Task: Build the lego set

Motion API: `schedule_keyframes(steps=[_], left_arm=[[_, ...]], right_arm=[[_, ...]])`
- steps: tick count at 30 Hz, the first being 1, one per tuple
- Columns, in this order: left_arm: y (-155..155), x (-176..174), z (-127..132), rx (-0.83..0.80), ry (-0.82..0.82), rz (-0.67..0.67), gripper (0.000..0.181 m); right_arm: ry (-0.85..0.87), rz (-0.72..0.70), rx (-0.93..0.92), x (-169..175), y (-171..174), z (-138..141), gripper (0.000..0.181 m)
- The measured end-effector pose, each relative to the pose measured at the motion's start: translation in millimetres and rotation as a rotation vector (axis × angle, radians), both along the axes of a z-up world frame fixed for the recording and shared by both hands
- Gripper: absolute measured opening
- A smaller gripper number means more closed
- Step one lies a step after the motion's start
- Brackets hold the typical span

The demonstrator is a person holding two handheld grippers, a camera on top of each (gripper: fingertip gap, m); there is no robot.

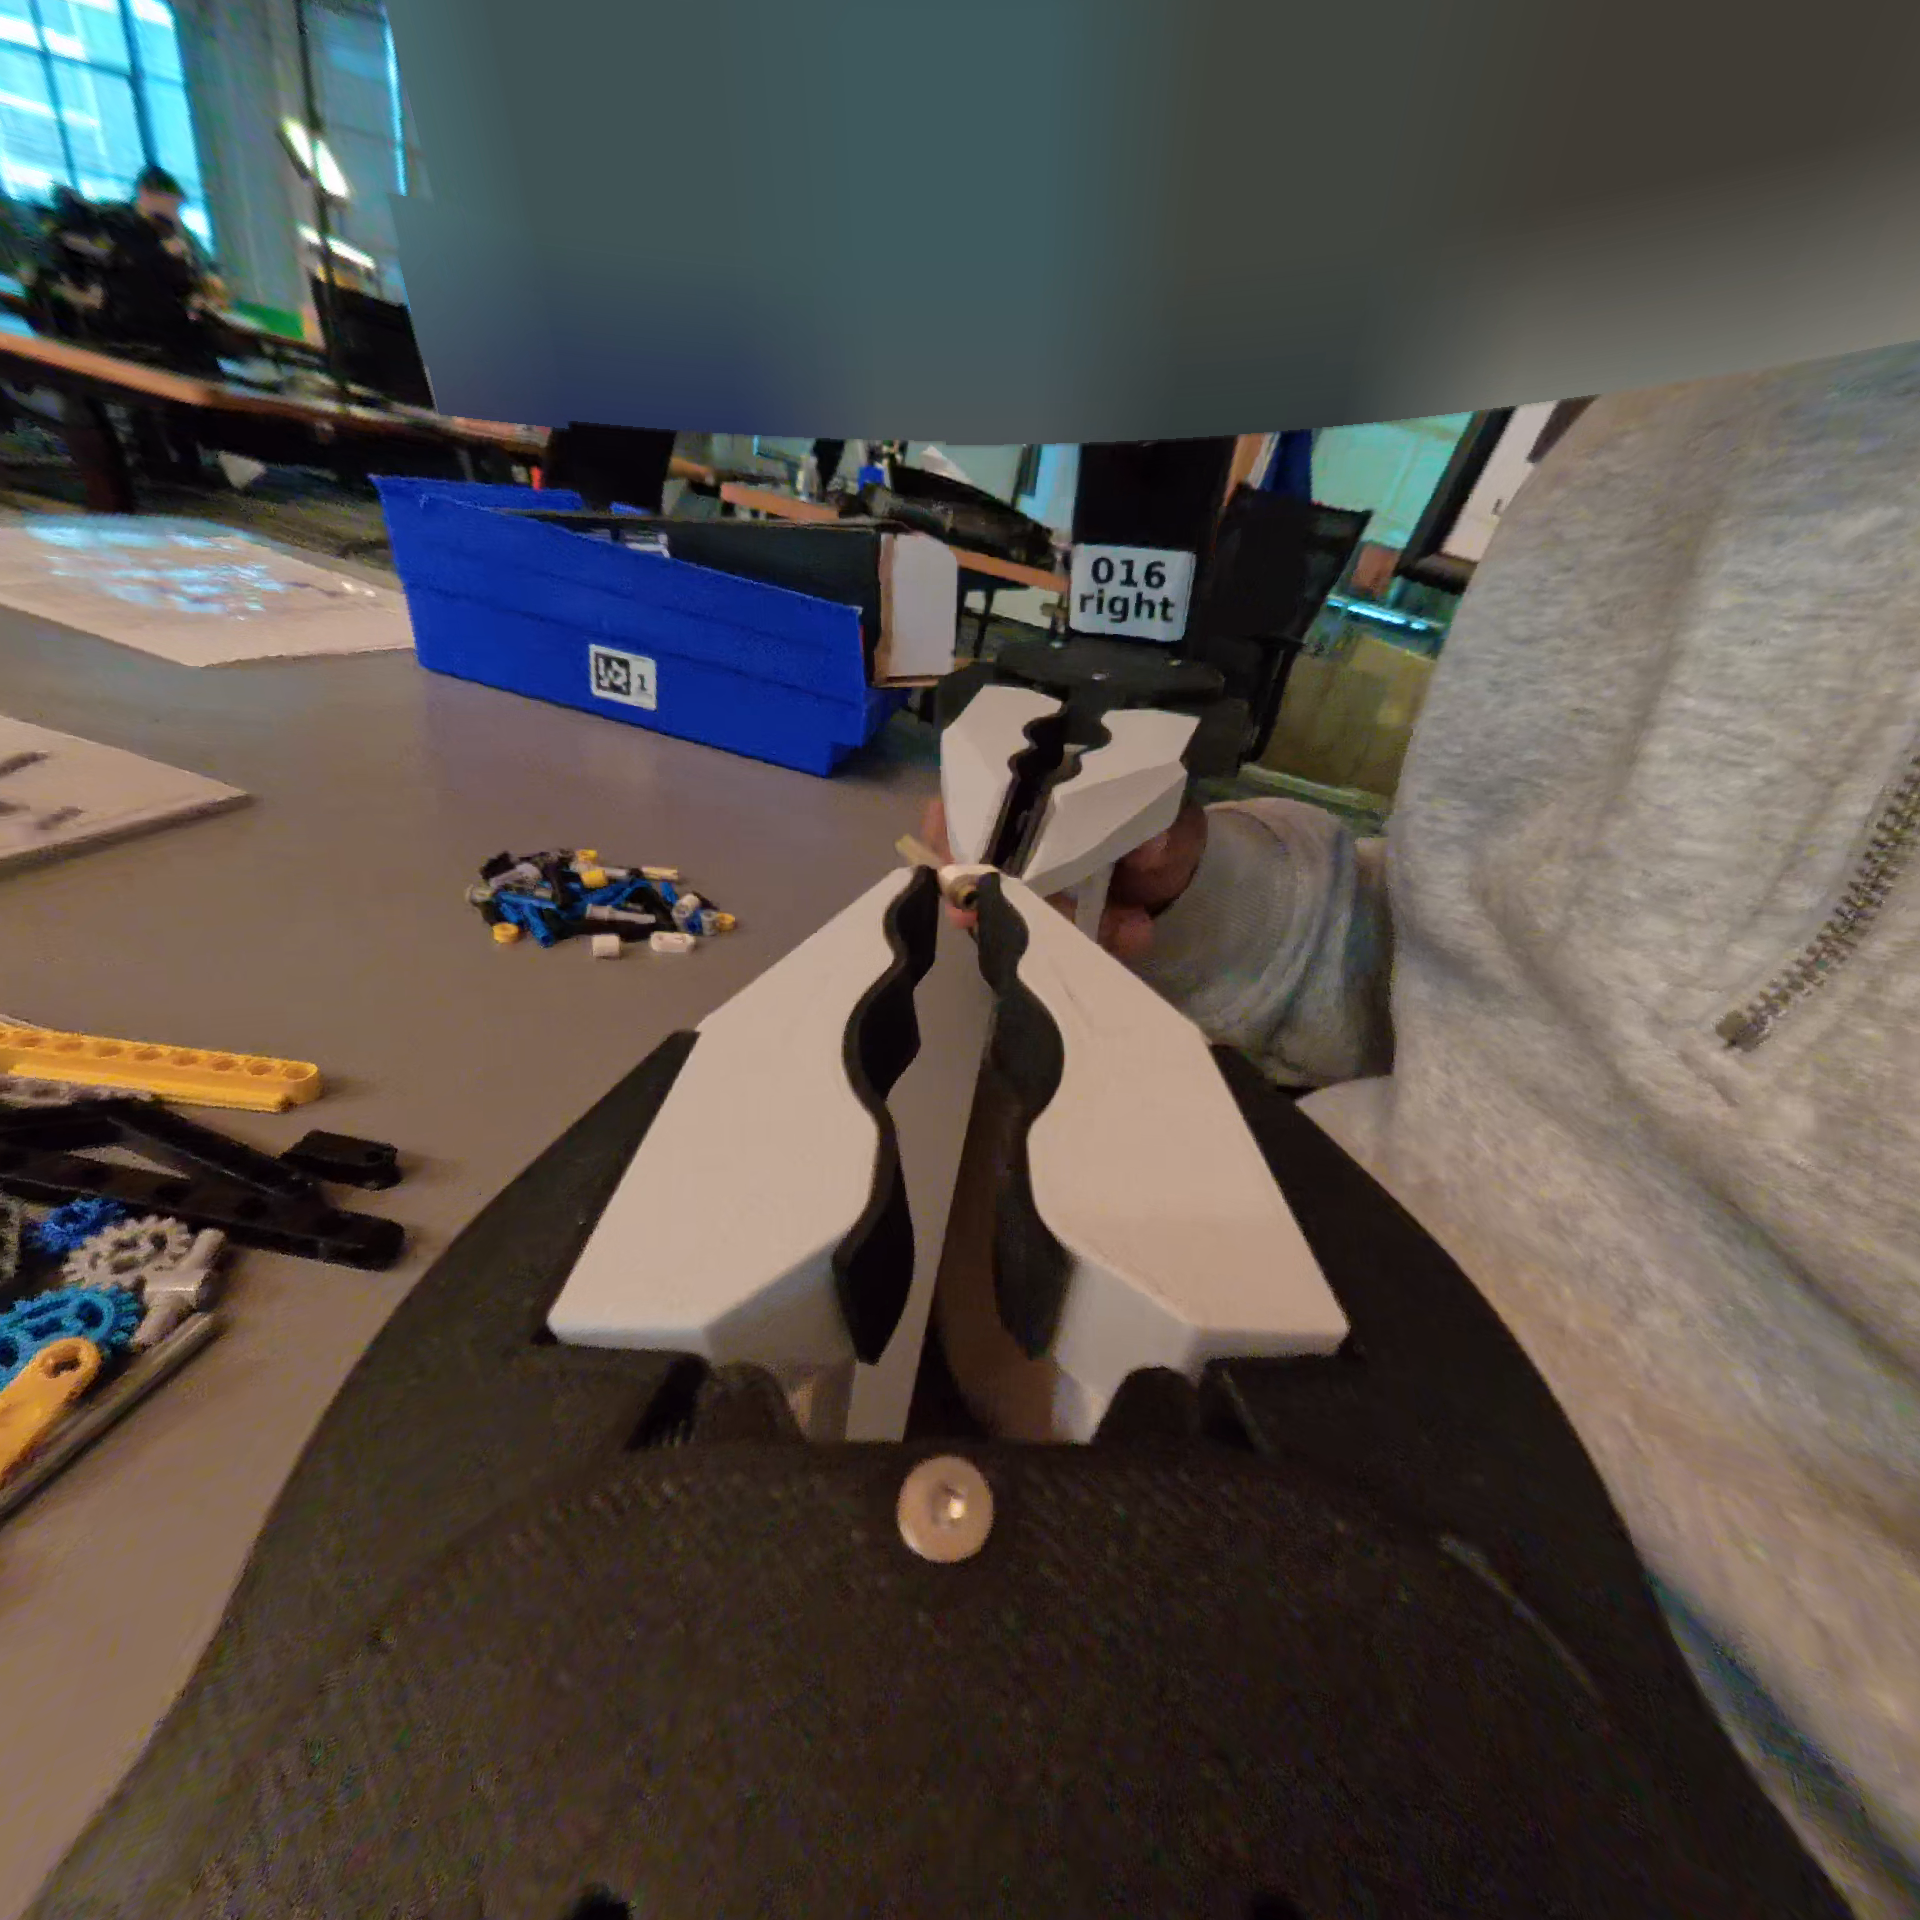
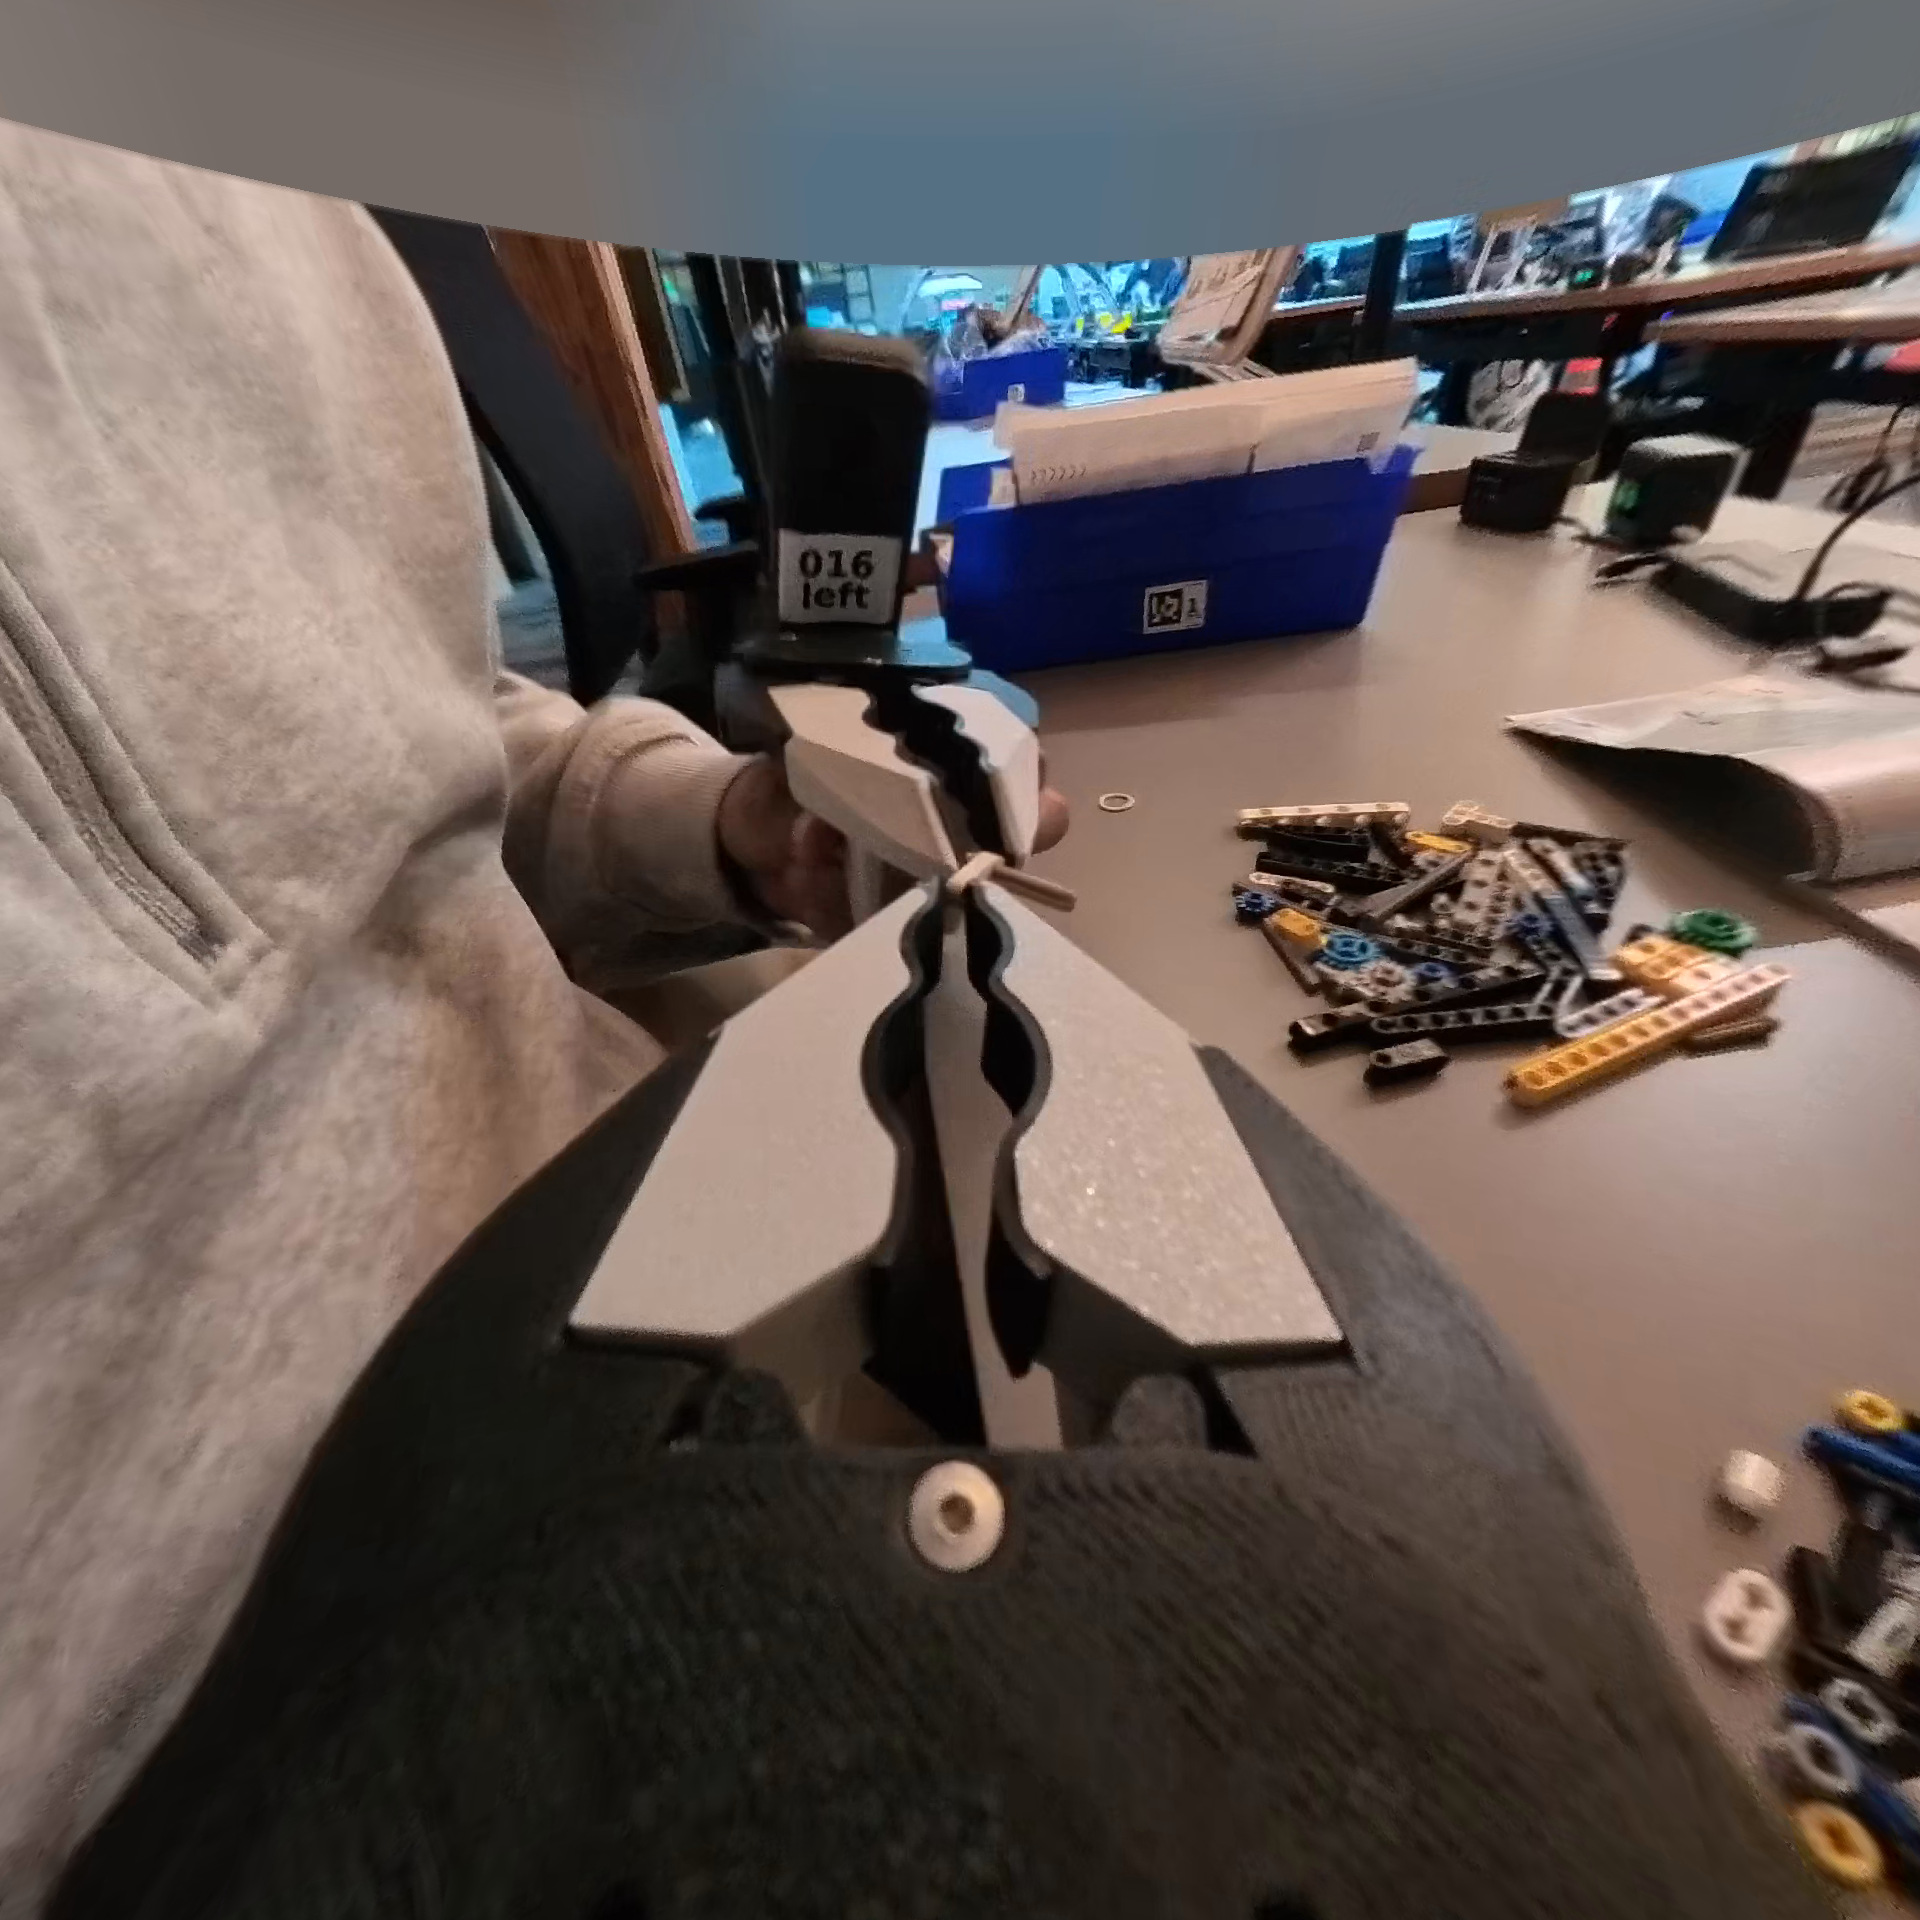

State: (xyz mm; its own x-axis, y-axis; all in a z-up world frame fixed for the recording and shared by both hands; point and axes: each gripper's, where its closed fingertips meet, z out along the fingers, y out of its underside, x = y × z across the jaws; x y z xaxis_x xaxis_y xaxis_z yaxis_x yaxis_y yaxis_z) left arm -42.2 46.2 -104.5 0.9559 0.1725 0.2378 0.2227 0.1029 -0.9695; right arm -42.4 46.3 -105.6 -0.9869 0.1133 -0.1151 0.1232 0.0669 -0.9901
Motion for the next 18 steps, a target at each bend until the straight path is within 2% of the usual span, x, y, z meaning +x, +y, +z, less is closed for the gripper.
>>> schedule_keyframes(steps=[3,15,18], left_arm=[[1.1,-1.3,0.3,-0.031,0.013,0.021,0.007],[1.2,-3.8,-4.1,-0.038,0.023,0.043,0.007],[0.6,-0.8,-4.9,-0.028,-0.001,0.007,0.011]], right_arm=[[0.044,-0.027,0.036,-2.4,0.6,-0.9,0.002],[-0.125,0.029,-0.041,-6.9,-0.1,-5.1,0.001],[-0.157,0.043,-0.052,-5.8,-0.8,-5.2,0.001]])
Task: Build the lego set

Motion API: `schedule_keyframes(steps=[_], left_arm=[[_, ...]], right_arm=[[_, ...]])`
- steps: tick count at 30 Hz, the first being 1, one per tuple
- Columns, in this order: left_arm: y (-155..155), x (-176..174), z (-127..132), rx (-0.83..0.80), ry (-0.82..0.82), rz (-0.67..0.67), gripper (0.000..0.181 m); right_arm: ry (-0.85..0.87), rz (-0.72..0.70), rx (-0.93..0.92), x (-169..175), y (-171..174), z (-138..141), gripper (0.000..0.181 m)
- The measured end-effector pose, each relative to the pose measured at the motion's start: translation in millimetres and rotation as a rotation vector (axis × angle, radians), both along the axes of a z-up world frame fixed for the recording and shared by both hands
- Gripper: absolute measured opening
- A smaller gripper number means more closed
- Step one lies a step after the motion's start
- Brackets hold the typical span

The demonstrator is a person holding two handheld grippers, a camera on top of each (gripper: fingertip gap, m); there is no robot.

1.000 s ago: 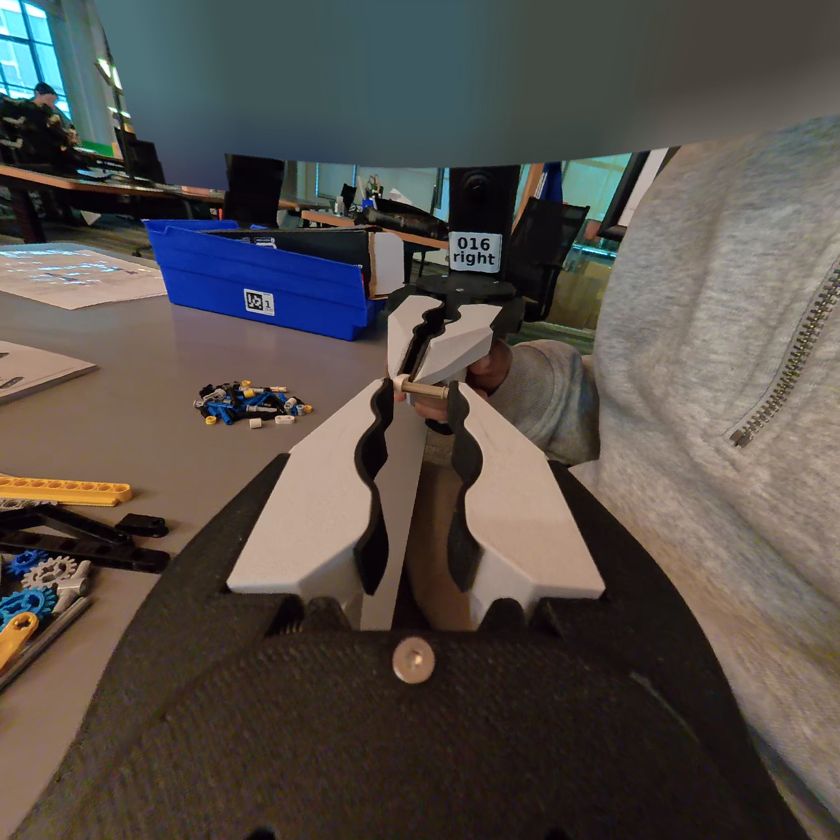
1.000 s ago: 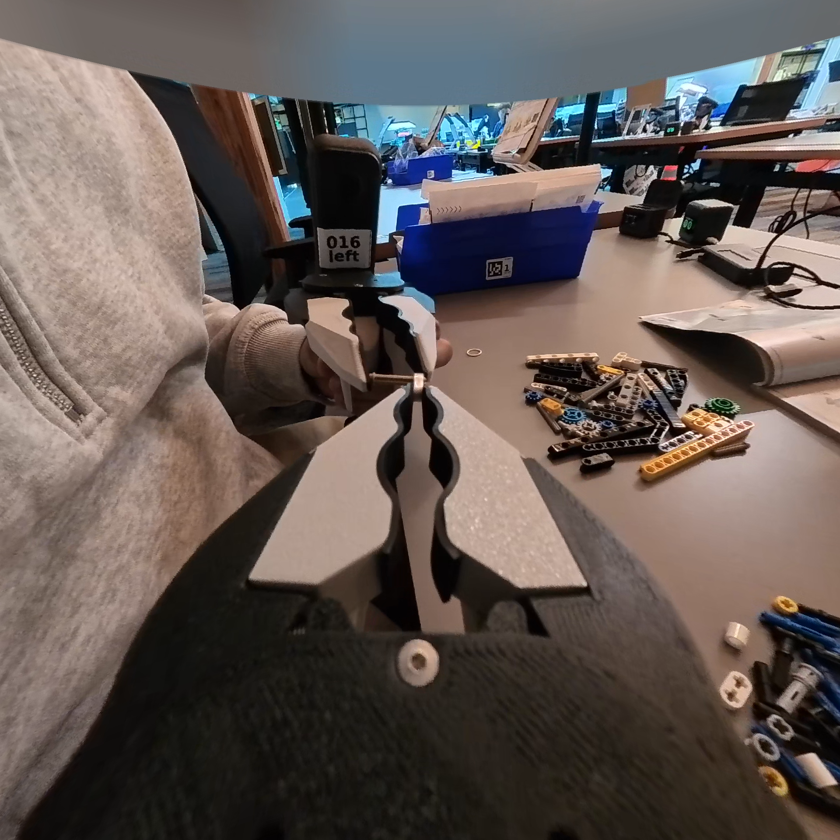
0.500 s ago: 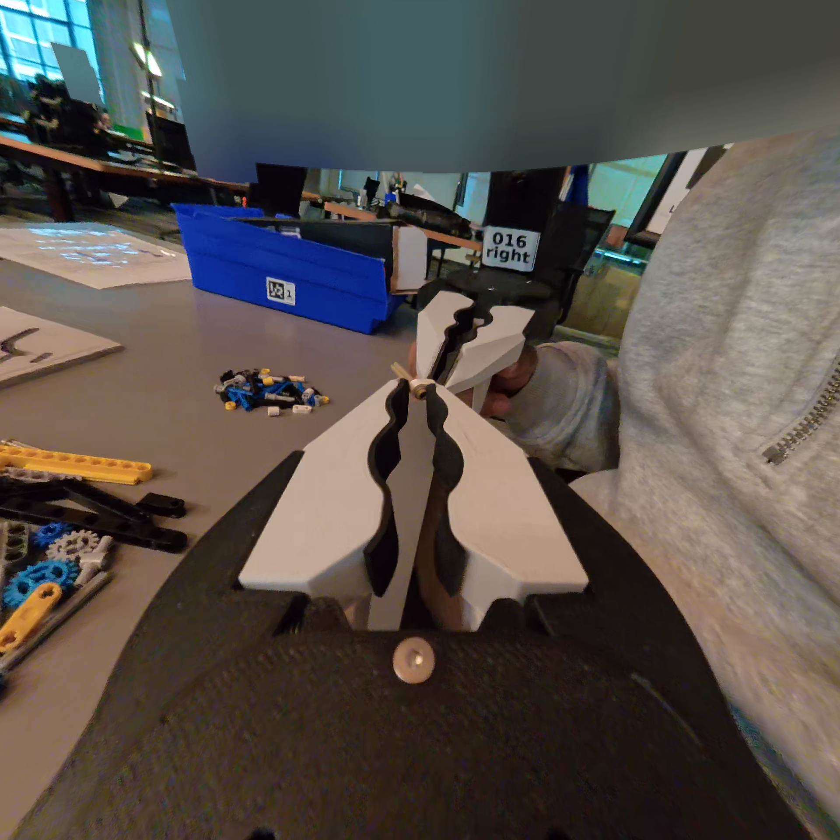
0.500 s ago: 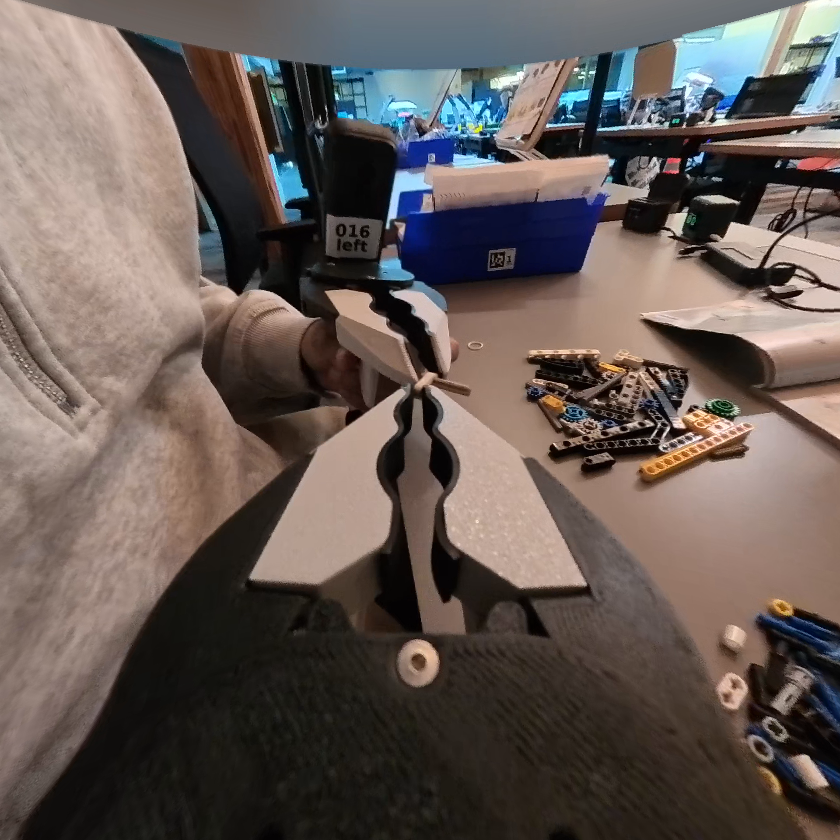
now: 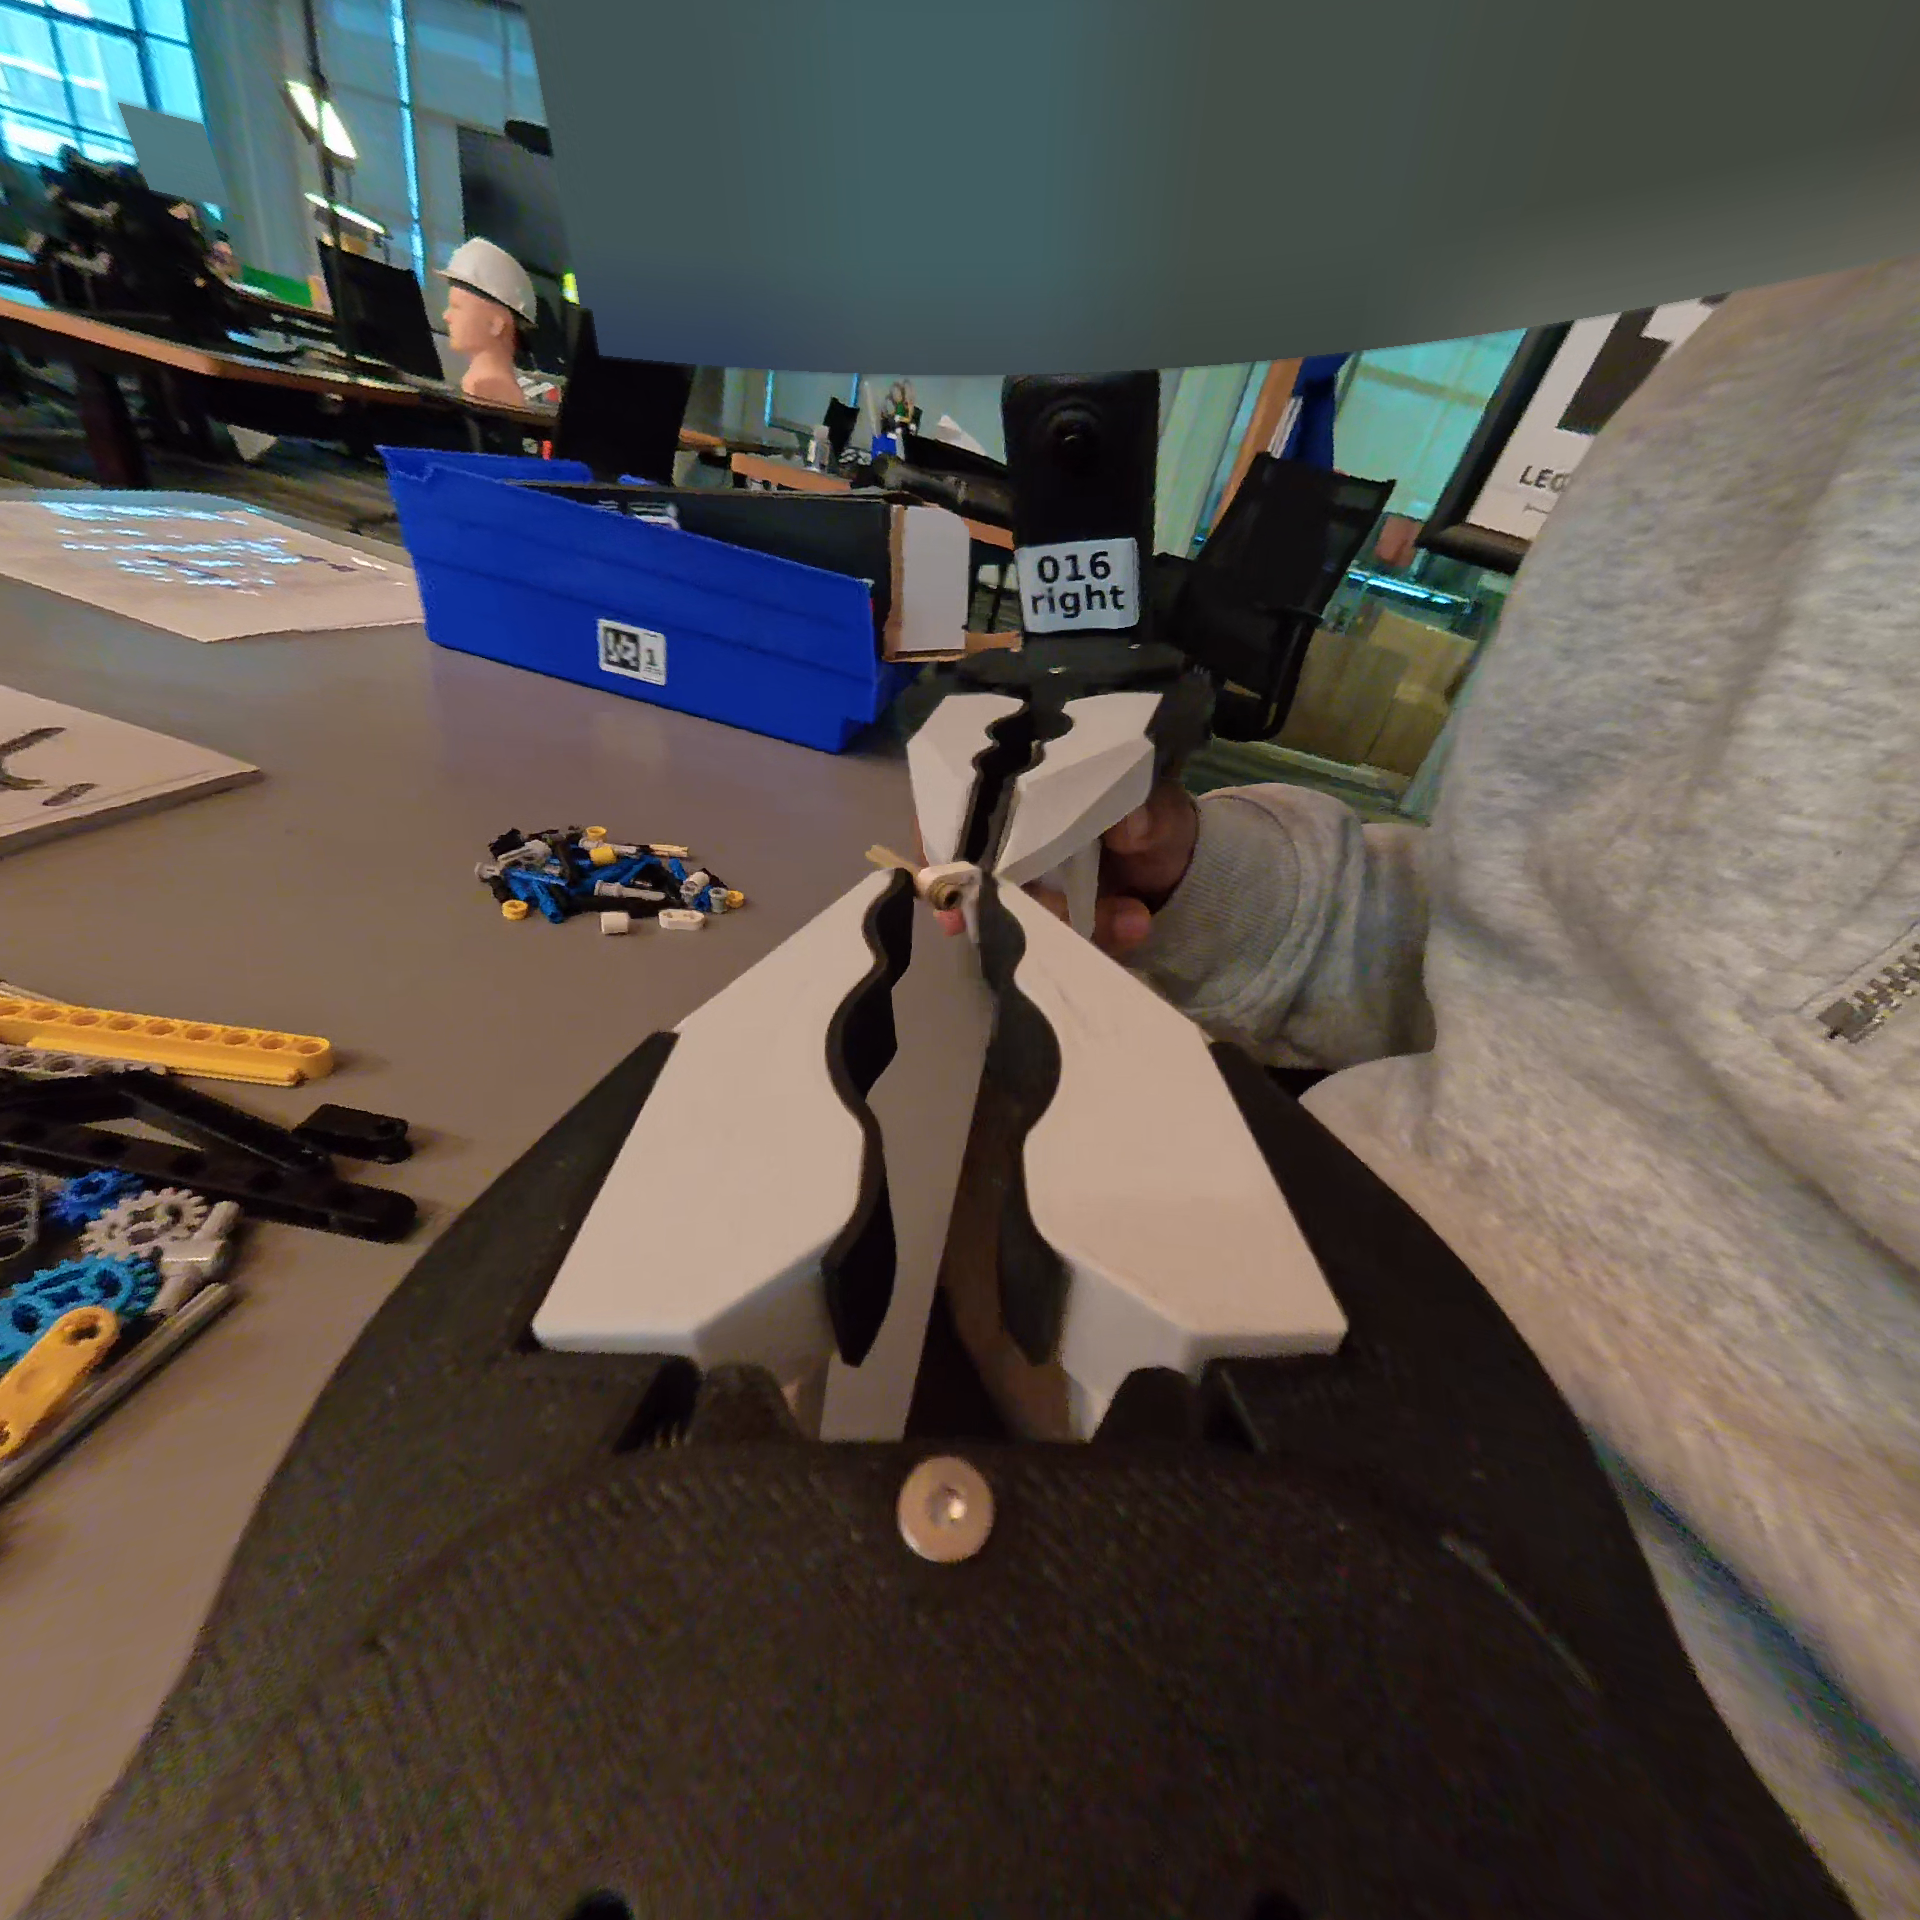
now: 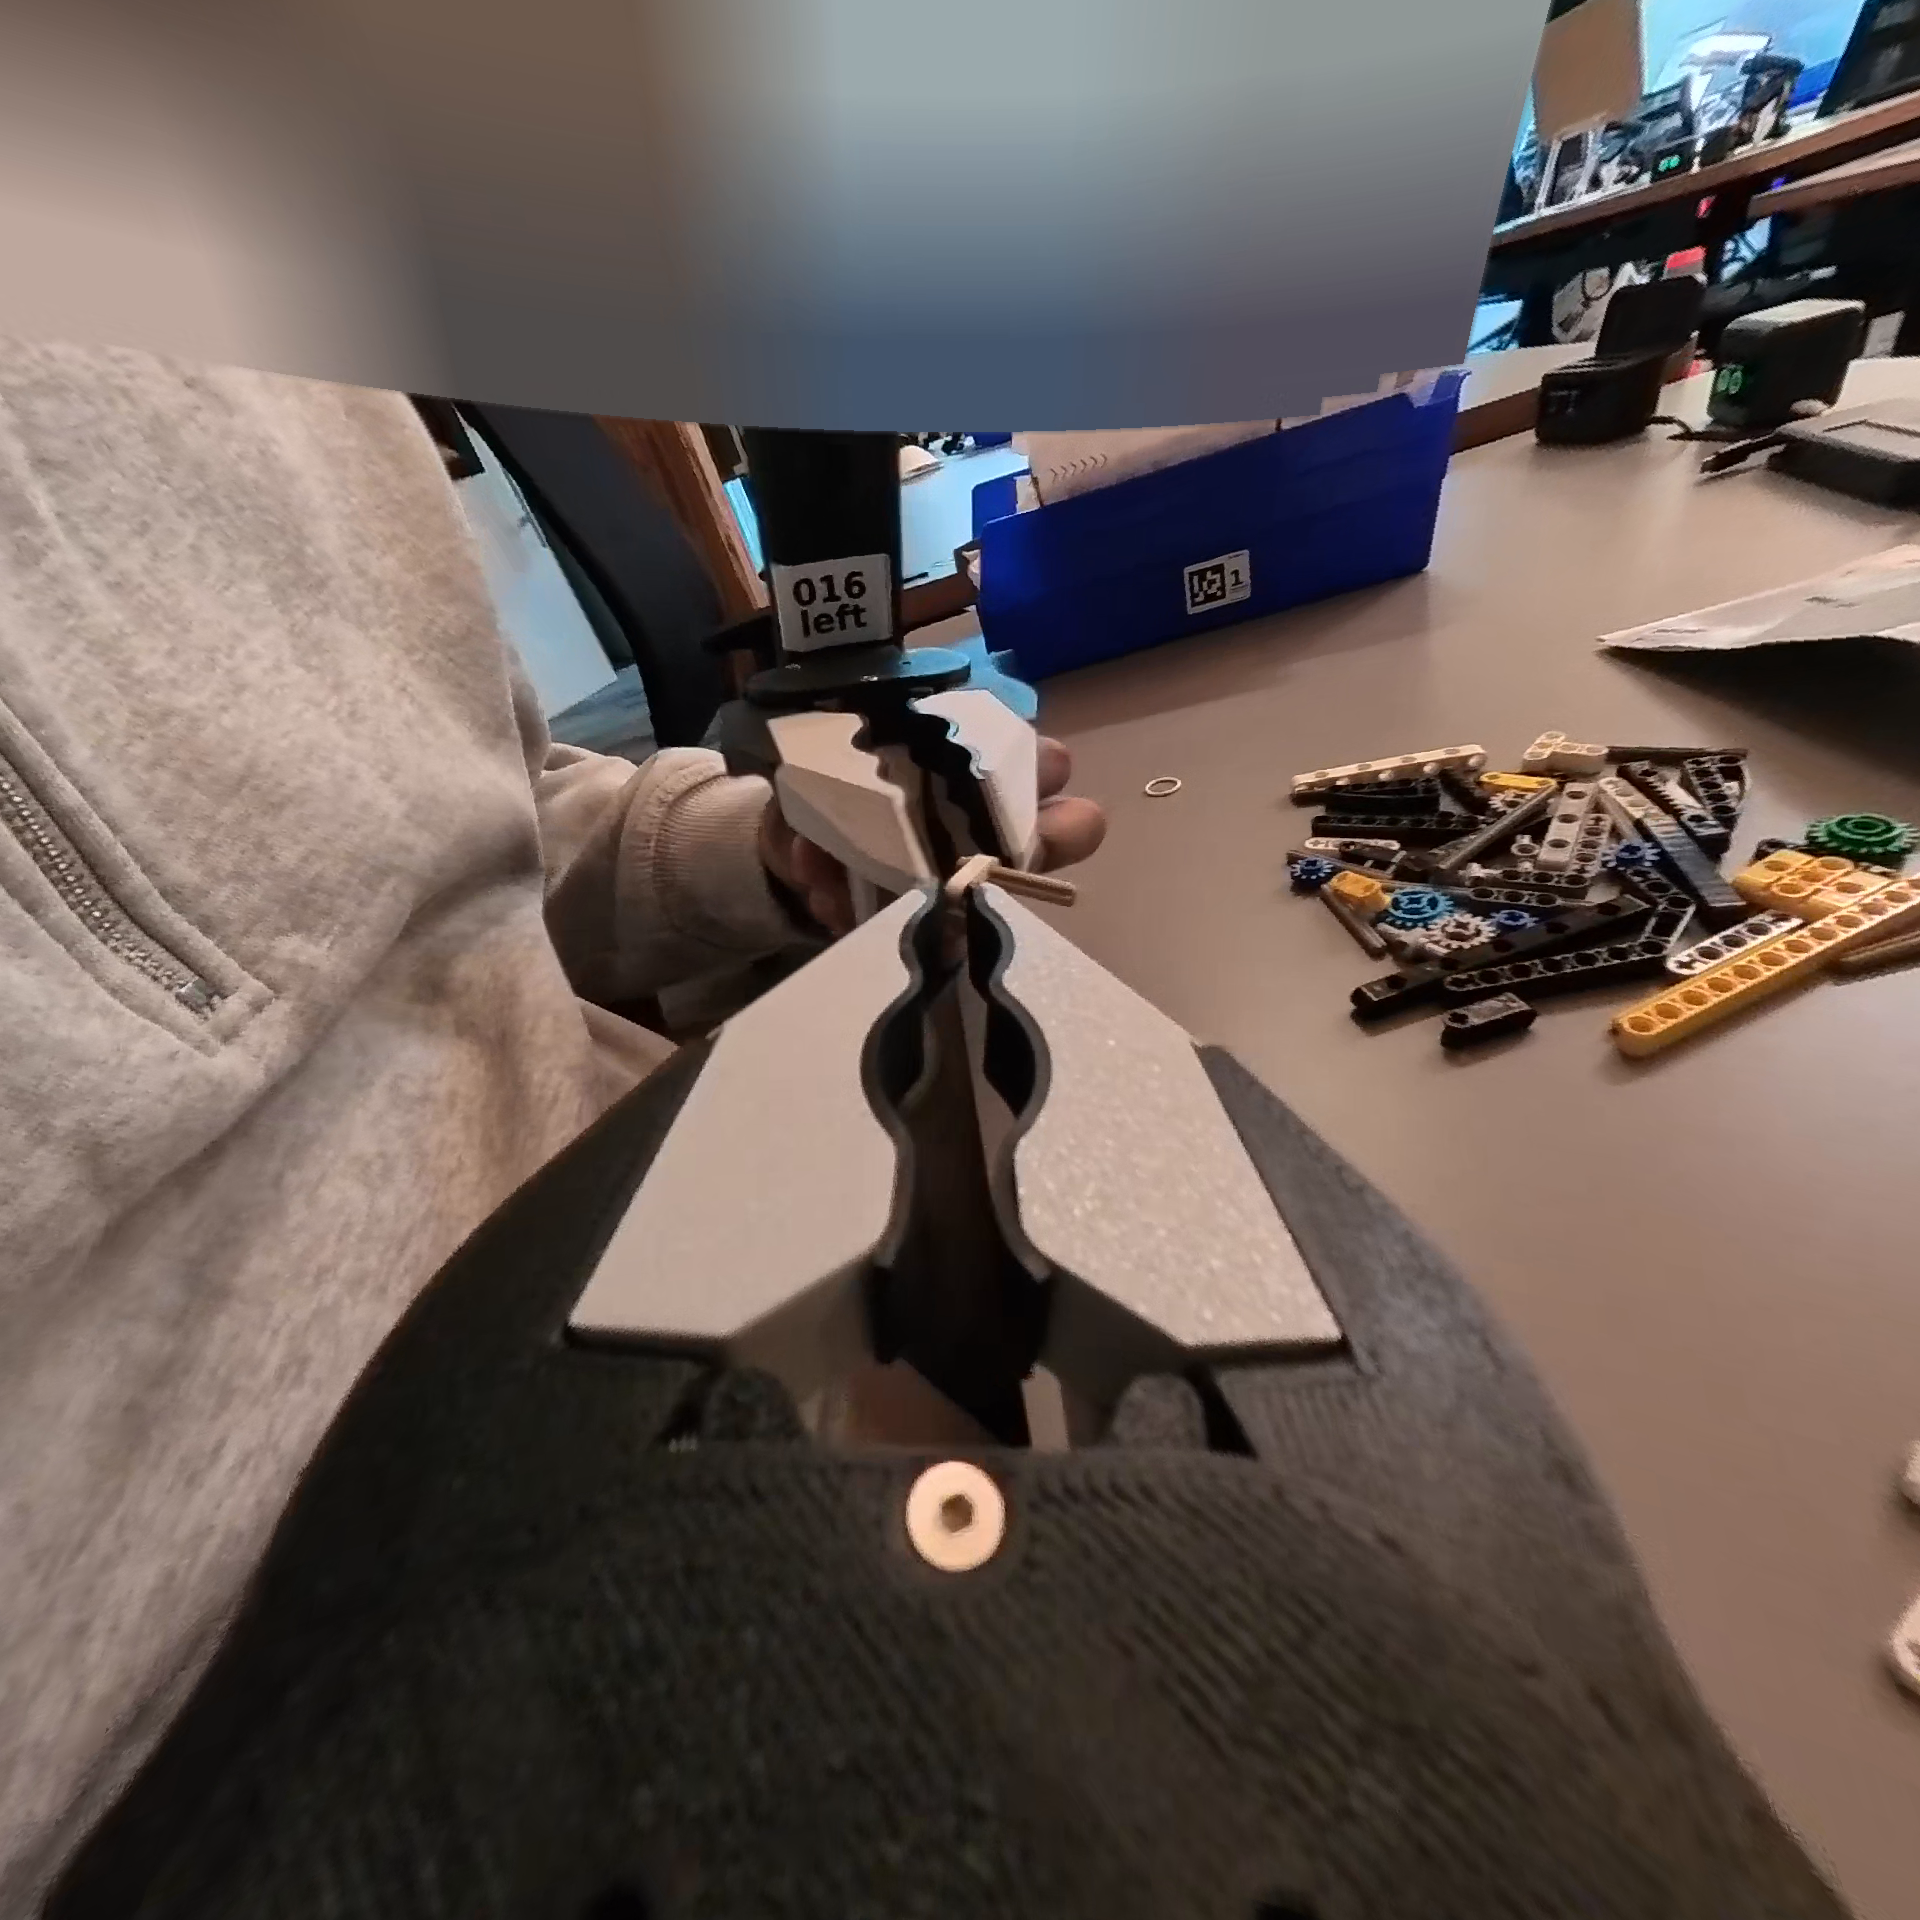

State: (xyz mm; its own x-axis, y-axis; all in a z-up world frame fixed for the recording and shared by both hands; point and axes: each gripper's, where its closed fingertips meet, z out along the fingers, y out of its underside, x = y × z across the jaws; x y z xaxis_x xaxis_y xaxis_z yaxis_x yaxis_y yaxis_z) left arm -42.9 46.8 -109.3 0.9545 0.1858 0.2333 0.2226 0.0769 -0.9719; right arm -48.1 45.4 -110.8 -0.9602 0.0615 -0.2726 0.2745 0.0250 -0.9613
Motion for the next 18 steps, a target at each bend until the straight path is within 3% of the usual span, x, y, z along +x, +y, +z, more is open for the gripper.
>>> schedule_keyframes(steps=[7,9,18], left_arm=[[-0.9,5.0,-1.4,0.020,-0.066,-0.071,0.013],[-2.2,4.1,-0.5,0.028,-0.072,-0.069,0.006],[-2.9,5.2,-1.9,0.013,-0.079,-0.102,0.005]], right_arm=[[-0.099,0.036,-0.035,-0.5,2.4,1.1,0.001],[-0.101,0.040,-0.036,0.5,2.6,1.5,0.001],[-0.080,0.037,-0.019,4.4,0.6,1.3,0.001]])
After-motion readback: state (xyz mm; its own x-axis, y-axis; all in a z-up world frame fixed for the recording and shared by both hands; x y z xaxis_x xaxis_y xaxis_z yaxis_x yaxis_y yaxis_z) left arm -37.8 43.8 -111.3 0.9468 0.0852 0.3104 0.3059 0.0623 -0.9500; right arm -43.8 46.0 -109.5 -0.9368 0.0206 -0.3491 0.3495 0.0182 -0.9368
